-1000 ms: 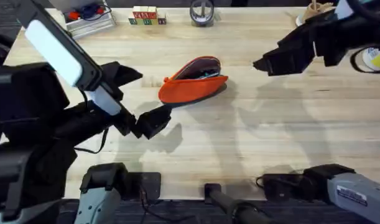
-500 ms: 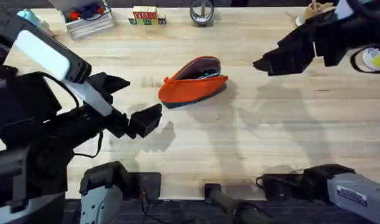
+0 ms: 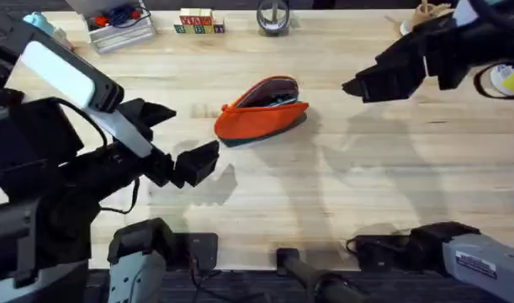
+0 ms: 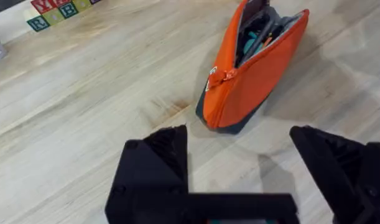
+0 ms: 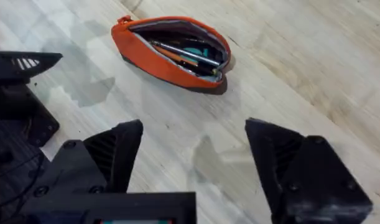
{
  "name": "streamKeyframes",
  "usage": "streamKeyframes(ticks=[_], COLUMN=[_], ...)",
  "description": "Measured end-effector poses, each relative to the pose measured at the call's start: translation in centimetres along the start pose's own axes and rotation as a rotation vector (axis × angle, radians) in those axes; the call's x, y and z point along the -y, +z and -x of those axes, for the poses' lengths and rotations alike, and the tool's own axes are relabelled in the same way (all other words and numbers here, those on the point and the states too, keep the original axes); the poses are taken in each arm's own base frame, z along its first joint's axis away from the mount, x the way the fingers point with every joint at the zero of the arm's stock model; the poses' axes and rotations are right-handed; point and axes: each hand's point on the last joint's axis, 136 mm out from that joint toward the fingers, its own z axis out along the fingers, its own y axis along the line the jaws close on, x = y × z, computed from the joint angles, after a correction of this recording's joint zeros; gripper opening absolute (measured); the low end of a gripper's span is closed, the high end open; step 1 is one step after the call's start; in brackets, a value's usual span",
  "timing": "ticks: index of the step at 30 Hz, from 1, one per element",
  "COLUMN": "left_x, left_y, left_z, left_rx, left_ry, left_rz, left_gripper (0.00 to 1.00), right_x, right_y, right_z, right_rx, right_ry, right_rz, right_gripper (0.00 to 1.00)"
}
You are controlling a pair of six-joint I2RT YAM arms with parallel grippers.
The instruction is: Unzip the bag, pick up the pens from the table one at a time and place them inside, then zip the bag closed.
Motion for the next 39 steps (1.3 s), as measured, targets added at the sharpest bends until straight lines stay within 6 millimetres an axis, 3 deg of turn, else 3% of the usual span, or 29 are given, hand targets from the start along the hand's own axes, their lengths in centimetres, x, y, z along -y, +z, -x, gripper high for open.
streamKeyframes(ticks=[26,39], left_x=[0.0,0.0], left_y=[0.0,0.0], left_z=[0.0,0.0], left_rx=[0.0,0.0], left_ry=[0.0,0.0], left_rz=[0.0,0.0], left_gripper=[0.993,0.993], right_x=[0.0,0.4], right_y=[0.0,0.0], right_z=[0.0,1.0], right_rx=[0.002,0.039], right_ry=[-0.001,-0.022], right_rz=[-0.001,-0.015], right_gripper=[0.997,0.997])
